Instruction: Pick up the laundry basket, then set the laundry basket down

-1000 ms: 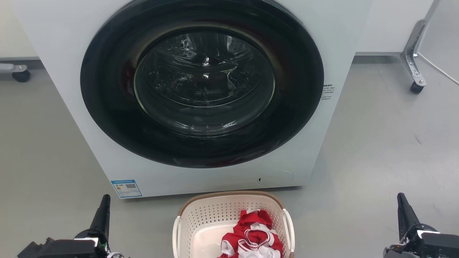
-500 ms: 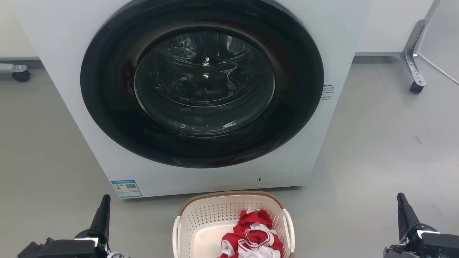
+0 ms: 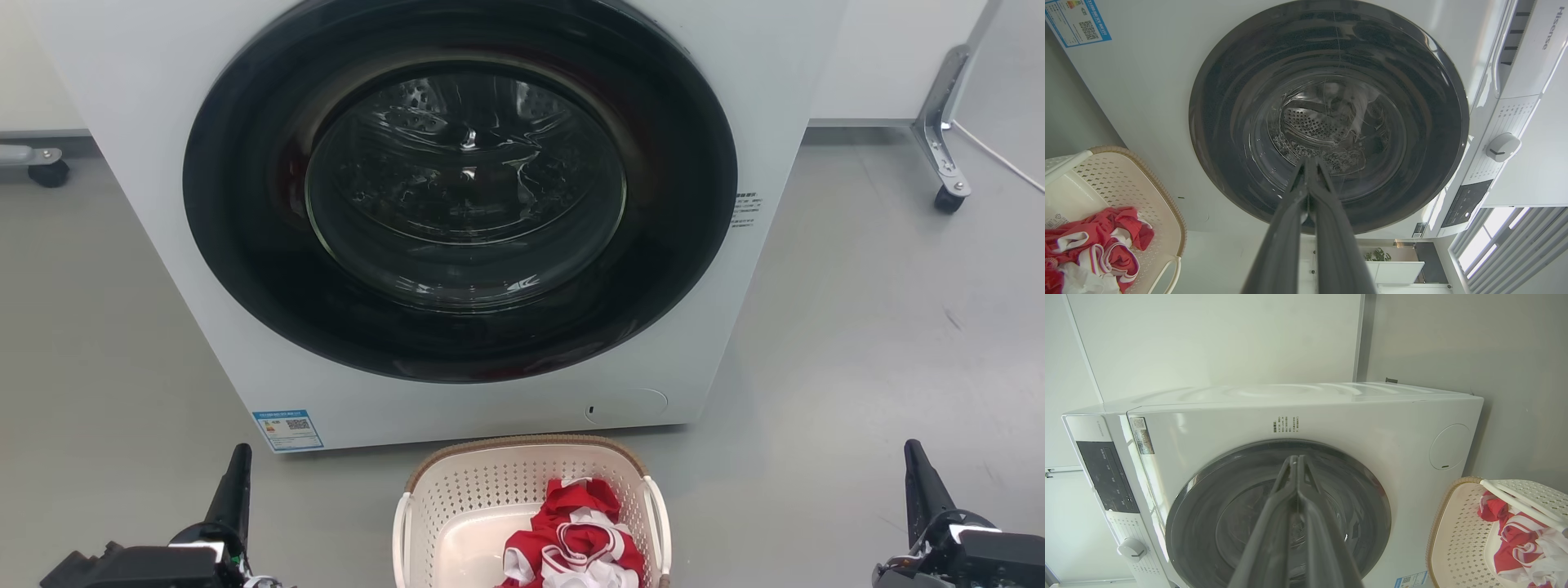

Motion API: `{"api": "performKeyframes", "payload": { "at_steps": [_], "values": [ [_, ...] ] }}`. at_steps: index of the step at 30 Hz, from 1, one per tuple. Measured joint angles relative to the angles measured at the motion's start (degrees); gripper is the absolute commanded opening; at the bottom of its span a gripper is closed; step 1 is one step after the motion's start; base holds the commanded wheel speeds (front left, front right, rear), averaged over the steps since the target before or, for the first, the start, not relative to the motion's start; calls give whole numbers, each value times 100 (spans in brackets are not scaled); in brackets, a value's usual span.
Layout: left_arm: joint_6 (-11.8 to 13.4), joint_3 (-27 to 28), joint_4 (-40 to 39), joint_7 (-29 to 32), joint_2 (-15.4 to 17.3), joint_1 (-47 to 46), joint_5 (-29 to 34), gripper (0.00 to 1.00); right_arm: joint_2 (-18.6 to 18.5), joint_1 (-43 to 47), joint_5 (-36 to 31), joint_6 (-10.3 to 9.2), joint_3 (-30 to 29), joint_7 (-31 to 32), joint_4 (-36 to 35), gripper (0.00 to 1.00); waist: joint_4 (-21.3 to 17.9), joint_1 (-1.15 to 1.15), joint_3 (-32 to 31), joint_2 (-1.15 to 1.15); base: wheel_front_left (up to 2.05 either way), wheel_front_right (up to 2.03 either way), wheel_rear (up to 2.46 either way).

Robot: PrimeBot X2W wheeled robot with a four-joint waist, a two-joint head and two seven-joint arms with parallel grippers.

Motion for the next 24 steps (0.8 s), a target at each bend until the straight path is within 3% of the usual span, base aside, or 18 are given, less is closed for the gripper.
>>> {"api": "performKeyframes", "payload": {
  "at_steps": [24],
  "values": [
    [-1,0,2,0,0,0,0,0,0,-1,8,0,0,0,0,0,0,0,0,0,0,0,0]
  ]
}}
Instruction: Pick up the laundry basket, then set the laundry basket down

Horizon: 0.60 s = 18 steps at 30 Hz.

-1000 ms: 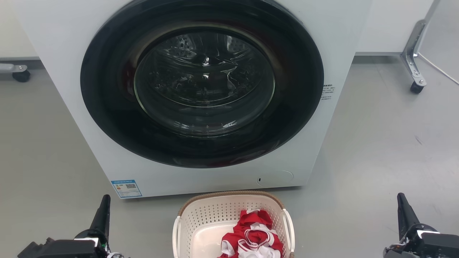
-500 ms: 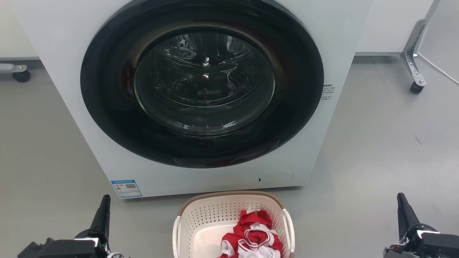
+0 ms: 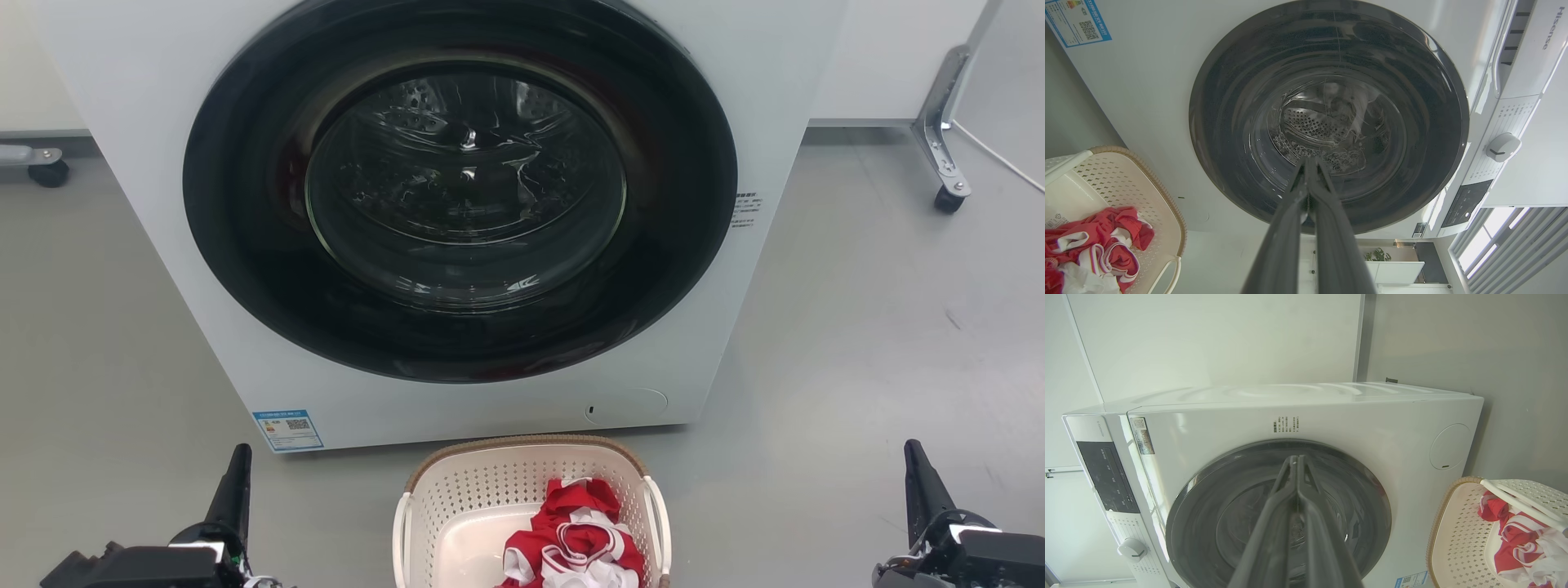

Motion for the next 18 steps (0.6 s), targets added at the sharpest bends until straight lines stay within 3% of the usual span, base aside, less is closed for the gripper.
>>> {"api": "performKeyframes", "payload": {
  "at_steps": [18],
  "values": [
    [0,0,1,0,0,0,0,0,0,0,0,0,1,0,-1,0,0,0,0,0,0,0,0]
  ]
}}
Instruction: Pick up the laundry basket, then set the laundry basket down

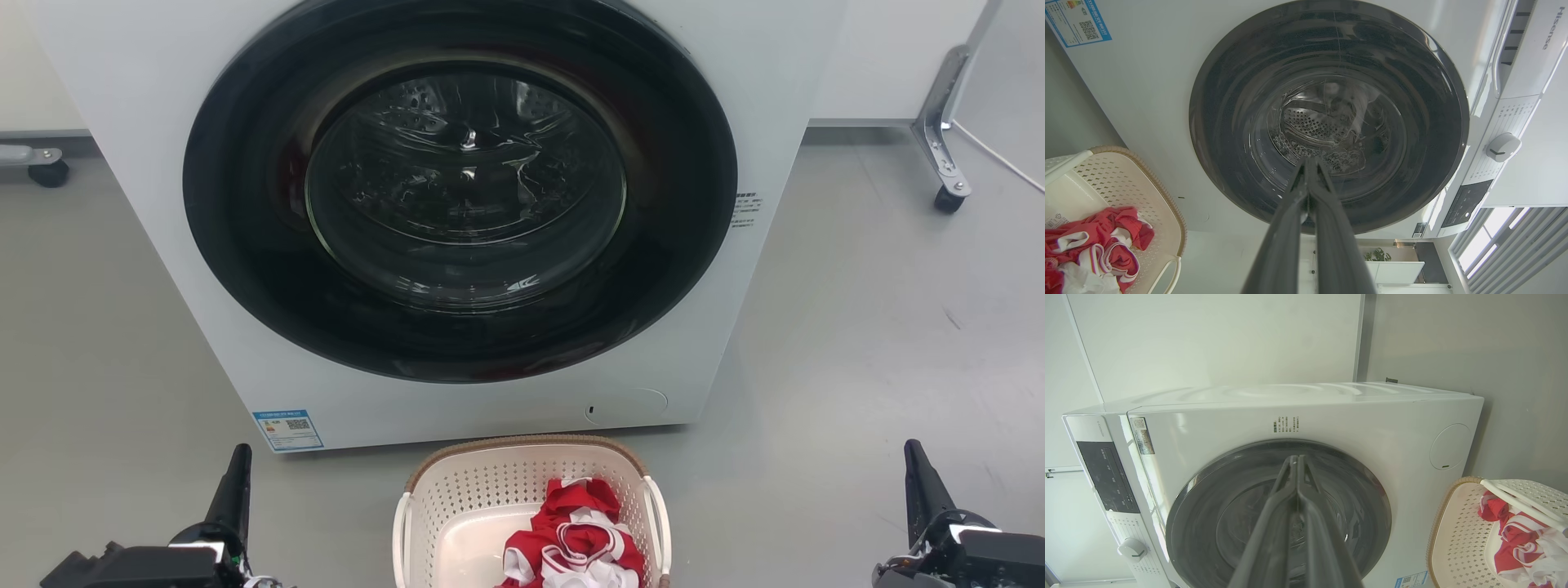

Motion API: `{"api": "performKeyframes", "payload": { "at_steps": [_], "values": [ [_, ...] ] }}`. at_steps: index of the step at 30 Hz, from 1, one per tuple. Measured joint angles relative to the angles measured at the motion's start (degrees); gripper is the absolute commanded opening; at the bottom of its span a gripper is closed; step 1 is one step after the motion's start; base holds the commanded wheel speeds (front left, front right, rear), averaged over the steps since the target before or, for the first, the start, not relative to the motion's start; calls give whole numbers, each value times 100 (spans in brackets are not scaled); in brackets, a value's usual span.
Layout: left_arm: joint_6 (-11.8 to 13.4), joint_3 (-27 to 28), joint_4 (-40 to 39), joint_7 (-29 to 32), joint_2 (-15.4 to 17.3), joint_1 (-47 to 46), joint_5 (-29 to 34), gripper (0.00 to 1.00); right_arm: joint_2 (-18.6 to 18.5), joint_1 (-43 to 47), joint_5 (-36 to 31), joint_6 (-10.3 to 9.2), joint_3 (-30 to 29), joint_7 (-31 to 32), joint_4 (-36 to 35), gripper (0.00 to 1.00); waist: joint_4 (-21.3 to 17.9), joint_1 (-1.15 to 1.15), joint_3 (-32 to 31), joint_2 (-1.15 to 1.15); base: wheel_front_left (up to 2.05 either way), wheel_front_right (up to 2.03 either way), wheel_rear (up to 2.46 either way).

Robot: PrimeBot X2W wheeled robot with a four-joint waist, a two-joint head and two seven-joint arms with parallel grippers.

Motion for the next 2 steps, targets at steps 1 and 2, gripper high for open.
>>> {"api": "performKeyframes", "payload": {
  "at_steps": [1,2],
  "values": [
    [0,0,0,0,0,0,0,0,0,0,0,0,0,0,0,0,0,0,0,0,0,0,0],
    [0,0,0,0,0,0,0,0,0,0,0,0,0,0,0,0,0,0,0,0,0,0,0]
  ]
}}
